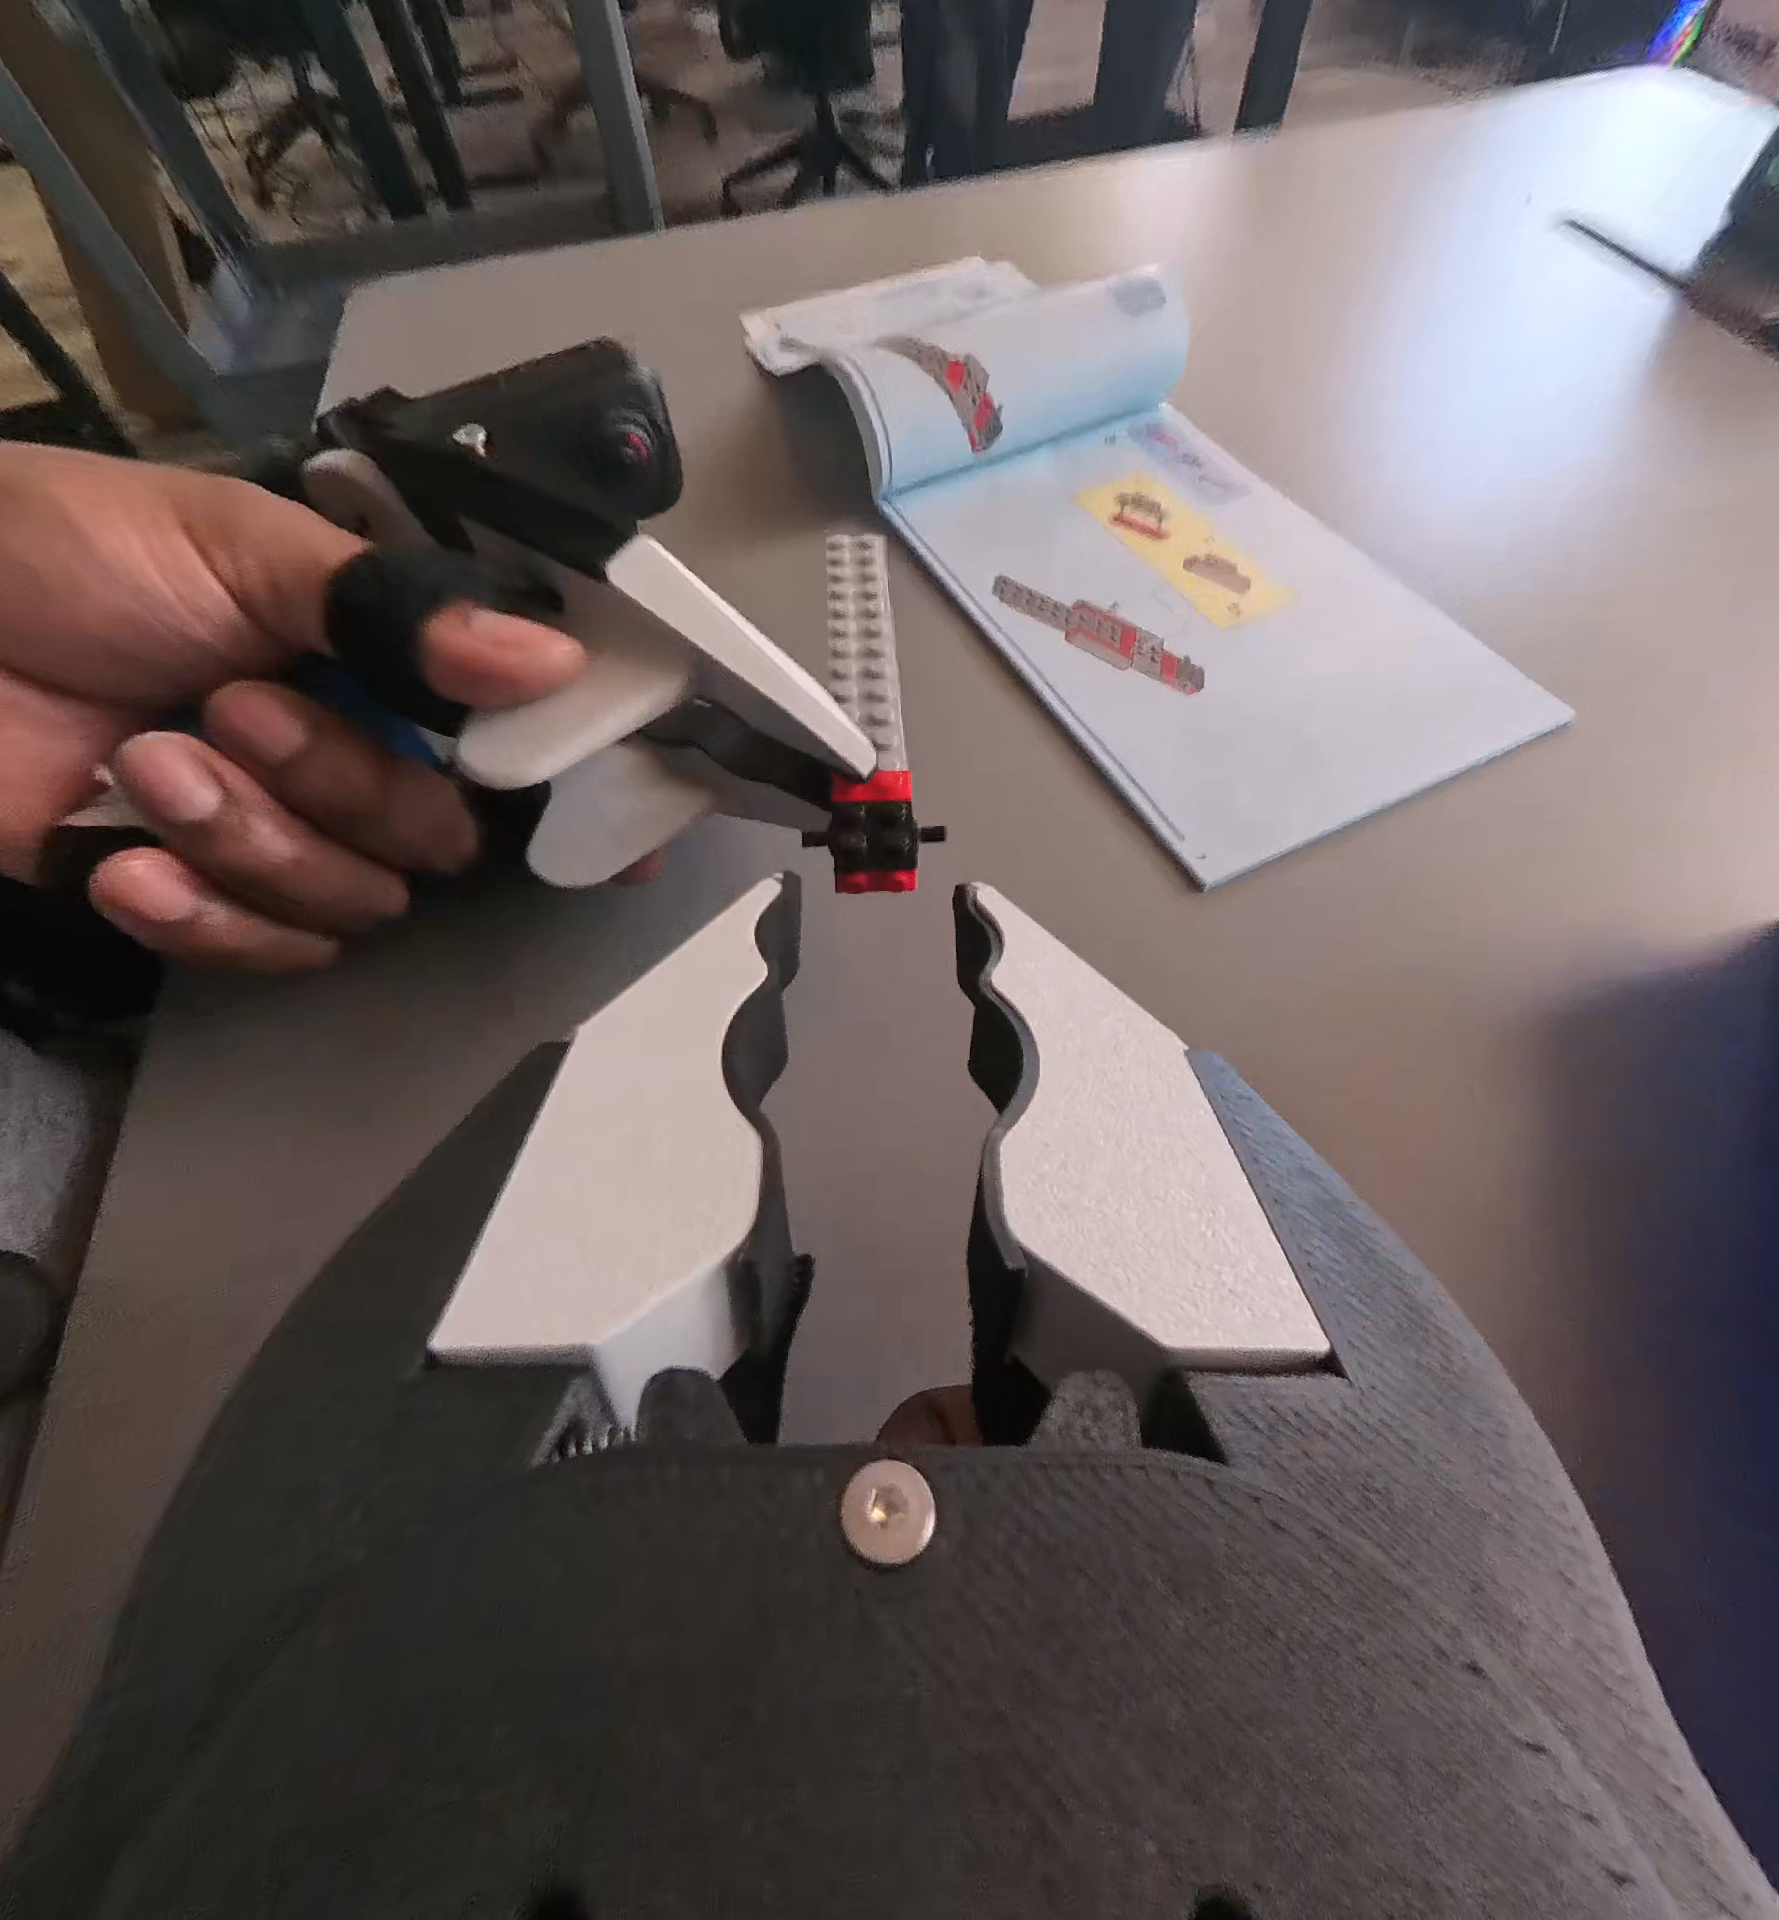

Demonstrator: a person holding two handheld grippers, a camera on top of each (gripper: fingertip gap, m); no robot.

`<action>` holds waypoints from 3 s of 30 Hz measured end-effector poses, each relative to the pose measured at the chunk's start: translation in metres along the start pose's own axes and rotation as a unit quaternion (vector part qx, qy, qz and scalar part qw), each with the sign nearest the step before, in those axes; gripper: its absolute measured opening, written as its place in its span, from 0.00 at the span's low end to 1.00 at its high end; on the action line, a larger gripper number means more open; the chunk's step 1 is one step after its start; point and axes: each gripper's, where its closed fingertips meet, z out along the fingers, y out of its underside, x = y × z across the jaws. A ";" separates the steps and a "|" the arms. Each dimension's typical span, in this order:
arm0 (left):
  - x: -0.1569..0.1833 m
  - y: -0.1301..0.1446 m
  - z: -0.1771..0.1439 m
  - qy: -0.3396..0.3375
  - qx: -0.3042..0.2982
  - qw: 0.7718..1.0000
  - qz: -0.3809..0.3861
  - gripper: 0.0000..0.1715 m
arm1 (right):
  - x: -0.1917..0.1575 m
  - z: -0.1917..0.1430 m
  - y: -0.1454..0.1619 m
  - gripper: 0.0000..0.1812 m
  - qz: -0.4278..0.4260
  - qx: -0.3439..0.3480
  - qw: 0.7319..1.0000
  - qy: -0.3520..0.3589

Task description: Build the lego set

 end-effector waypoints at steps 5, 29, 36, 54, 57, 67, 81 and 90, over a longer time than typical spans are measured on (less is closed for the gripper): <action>0.000 0.009 0.008 0.000 -0.017 1.000 -0.013 0.08 | 0.003 0.003 0.002 0.17 -0.005 -0.011 1.000 -0.004; 0.030 -0.007 0.013 -0.040 -0.060 0.911 0.406 0.34 | 0.037 -0.037 0.030 0.18 0.035 -0.035 0.999 0.004; 0.017 -0.027 0.034 -0.114 -0.112 0.800 0.579 0.46 | 0.042 -0.057 0.022 0.21 0.067 0.022 0.997 0.008; -0.002 0.003 0.061 -0.107 -0.218 0.728 0.641 0.44 | 0.041 -0.078 0.027 0.28 0.150 0.050 0.987 -0.014; 0.001 0.000 0.061 -0.098 -0.214 0.745 0.624 0.43 | 0.042 -0.077 0.028 0.29 0.153 0.047 0.987 -0.014; 0.004 -0.002 0.060 -0.087 -0.213 0.762 0.606 0.39 | 0.042 -0.070 0.030 0.27 0.140 0.029 0.990 -0.007; 0.015 -0.006 0.056 -0.064 -0.185 0.771 0.606 0.38 | 0.044 -0.070 0.029 0.26 0.148 0.034 0.988 -0.008; 0.018 -0.006 0.055 -0.050 -0.182 0.779 0.597 0.38 | 0.046 -0.067 0.027 0.26 0.152 0.036 0.988 -0.008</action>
